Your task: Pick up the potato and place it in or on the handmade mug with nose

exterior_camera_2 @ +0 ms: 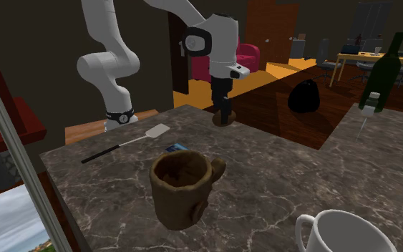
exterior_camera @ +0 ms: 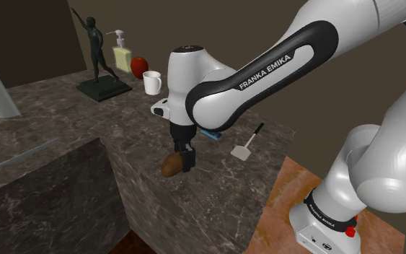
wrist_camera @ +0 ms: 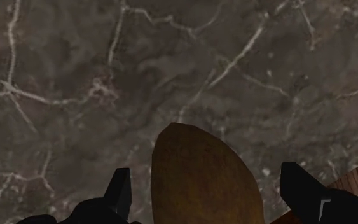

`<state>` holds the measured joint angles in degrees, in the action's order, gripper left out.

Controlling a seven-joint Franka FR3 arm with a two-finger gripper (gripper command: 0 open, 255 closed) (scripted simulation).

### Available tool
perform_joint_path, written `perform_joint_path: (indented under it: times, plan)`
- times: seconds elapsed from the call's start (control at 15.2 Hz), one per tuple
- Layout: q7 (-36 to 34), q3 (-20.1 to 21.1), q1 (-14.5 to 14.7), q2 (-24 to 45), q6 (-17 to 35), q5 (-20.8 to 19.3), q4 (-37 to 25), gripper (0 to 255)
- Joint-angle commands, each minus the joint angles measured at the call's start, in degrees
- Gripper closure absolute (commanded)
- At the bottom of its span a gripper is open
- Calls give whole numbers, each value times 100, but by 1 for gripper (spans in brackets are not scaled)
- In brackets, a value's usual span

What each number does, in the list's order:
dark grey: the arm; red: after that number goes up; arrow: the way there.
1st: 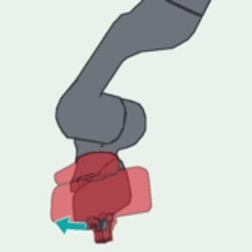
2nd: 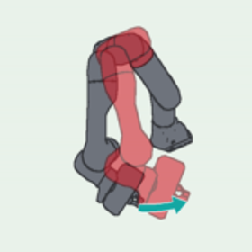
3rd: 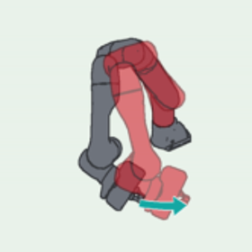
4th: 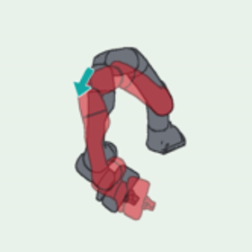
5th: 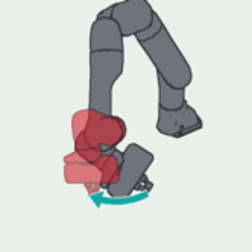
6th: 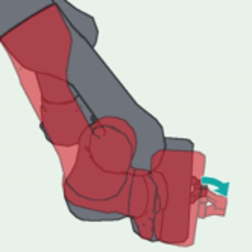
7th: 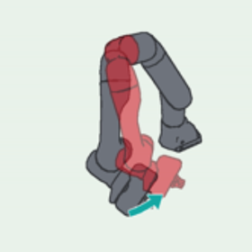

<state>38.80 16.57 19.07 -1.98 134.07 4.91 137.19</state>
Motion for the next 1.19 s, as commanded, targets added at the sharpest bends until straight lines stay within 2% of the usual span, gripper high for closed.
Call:
perform_joint_path:
  times: [0.0, 0.13, 0.2, 0.79, 1.12]
  plan:
    - [0, 0, 0, 1, 4, 0, 3, 0]
    - [0, 0, 0, 0, 3, 0, 2, 0]
    - [0, 0, 0, 0, 3, 0, 2, 255]
    - [0, 0, 0, 1, 4, 0, 3, 255]
    - [38, -14, -1, -265, -402, 66, -144, 255]
